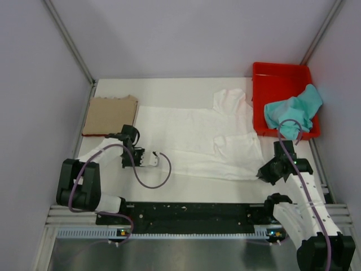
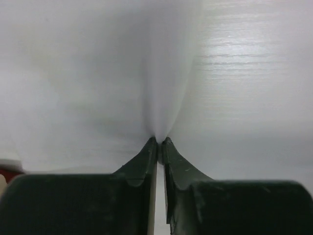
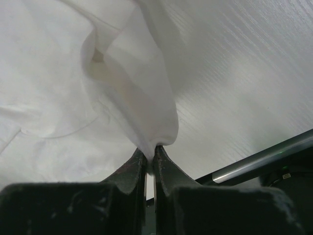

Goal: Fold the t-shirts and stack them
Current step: Fold the flattened tshirt in 1/3 of the way

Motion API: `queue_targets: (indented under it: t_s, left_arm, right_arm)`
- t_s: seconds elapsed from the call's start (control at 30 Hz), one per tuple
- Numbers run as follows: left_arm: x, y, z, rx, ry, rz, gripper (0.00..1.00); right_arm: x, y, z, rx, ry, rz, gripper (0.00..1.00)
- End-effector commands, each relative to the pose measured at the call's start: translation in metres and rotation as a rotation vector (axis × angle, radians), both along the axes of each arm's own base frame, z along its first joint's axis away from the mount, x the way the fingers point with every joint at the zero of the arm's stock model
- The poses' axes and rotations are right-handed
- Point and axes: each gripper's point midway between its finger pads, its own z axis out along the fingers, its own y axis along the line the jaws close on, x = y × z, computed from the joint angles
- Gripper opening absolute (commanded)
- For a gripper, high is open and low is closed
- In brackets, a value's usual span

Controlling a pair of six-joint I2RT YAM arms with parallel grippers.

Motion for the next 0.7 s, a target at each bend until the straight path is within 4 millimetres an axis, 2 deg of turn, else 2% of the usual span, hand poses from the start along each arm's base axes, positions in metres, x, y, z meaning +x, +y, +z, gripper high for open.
queue_targets:
  t_s: [0.0, 0.07, 0.17, 0.33, 0.5, 0.67]
  left_arm:
    - [-0.011, 0.006, 0.001, 0.010, -0.005, 0.036, 0.00]
    - [-0.026, 0.009, 0.005, 0.019, 0.025, 0.110, 0.00]
    - [-0.060, 0.018, 0.010, 0.053, 0.109, 0.195, 0.00]
    - [-0.106, 0.032, 0.015, 0.116, 0.183, 0.277, 0.00]
    - [-0.125, 0.029, 0.034, 0.096, 0.238, 0.328, 0.00]
    - [-0.140, 0.029, 0.050, 0.102, 0.298, 0.334, 0.00]
  right_arm:
    - [0.005, -0.006, 0.015, -0.033, -0.037, 0.004, 0.00]
    - [-0.004, -0.002, 0.015, -0.011, -0.003, 0.010, 0.00]
    - [-0.024, -0.002, 0.020, -0.007, 0.047, 0.000, 0.00]
    - [-0.038, -0.010, 0.048, -0.047, 0.021, -0.011, 0.00]
    - [-0.055, 0.002, 0.056, 0.008, 0.102, 0.052, 0.00]
    - [-0.064, 0.005, 0.064, 0.020, 0.132, 0.083, 0.00]
